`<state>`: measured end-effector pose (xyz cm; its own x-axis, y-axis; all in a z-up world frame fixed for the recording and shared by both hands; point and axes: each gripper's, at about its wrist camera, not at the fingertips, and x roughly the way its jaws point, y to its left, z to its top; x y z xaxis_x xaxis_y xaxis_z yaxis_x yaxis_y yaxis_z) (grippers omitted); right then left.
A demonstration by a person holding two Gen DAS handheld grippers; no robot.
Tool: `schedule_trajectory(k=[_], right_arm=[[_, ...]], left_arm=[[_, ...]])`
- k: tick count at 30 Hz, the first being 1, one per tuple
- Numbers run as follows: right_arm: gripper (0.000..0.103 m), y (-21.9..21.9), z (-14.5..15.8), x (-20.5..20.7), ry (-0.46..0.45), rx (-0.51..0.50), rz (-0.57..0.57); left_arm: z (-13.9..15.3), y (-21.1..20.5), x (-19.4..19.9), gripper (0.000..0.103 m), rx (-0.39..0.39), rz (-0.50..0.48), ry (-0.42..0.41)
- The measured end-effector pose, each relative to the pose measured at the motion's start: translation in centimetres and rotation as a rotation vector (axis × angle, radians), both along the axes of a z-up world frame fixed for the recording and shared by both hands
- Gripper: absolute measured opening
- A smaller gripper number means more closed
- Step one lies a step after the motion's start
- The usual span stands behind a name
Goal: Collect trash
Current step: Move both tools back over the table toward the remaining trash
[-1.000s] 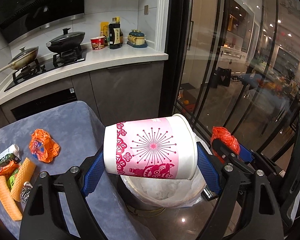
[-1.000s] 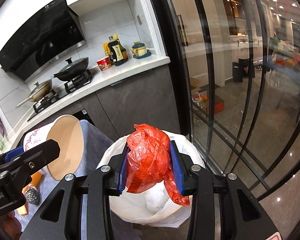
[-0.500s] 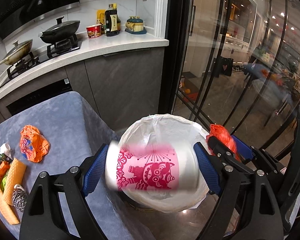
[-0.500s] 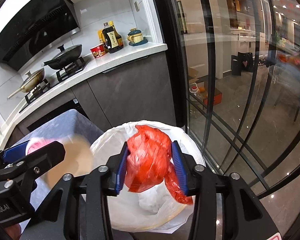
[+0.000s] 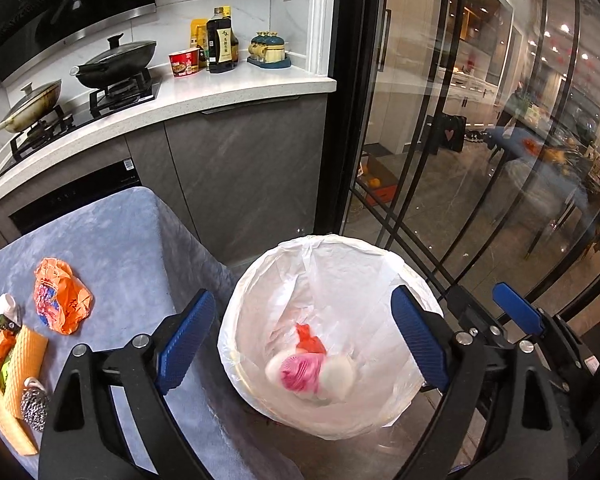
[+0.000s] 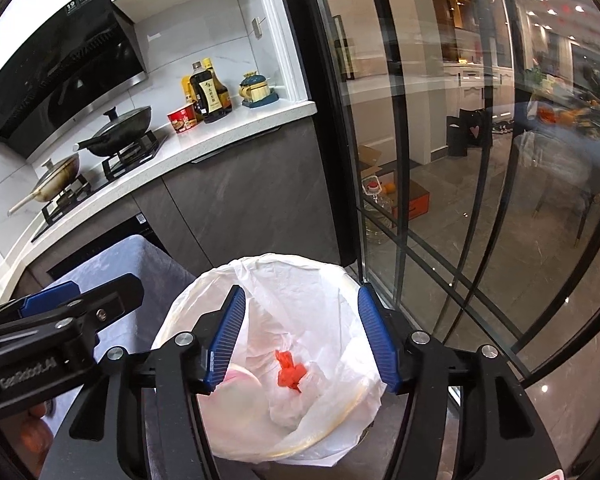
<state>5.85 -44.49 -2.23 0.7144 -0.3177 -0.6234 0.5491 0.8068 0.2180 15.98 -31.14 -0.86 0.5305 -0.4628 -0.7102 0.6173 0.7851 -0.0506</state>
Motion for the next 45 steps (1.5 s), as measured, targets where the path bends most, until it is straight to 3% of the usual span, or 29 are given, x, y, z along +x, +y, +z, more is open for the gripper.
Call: schedule_trajectory(k=[11,20,34,45], right_arm=[[0.057,1.2,1.0,-0.7,-0.027,-0.005,0.012],[0.059,4.3,2.9,-1.3,-0.056,-0.041,0.051],[0.060,12.7,4.5,-0.2,-0.080,-0.071,0.194],[0.060,20.8,4.1,2.0,-0.053,-0.062,0.341]], left_arm=[[0.8,1.7,0.0,0.086,-0.018,0.018,-0.013],[2.3,5.7,-0.4,0.086,-0.054,0.066,-0.027],[3.5,18.1,-0.3,0.091,-0.087,0.259,-0.029],[0.9,31.0,1.7,0.092,-0.075,0.490,0.027]])
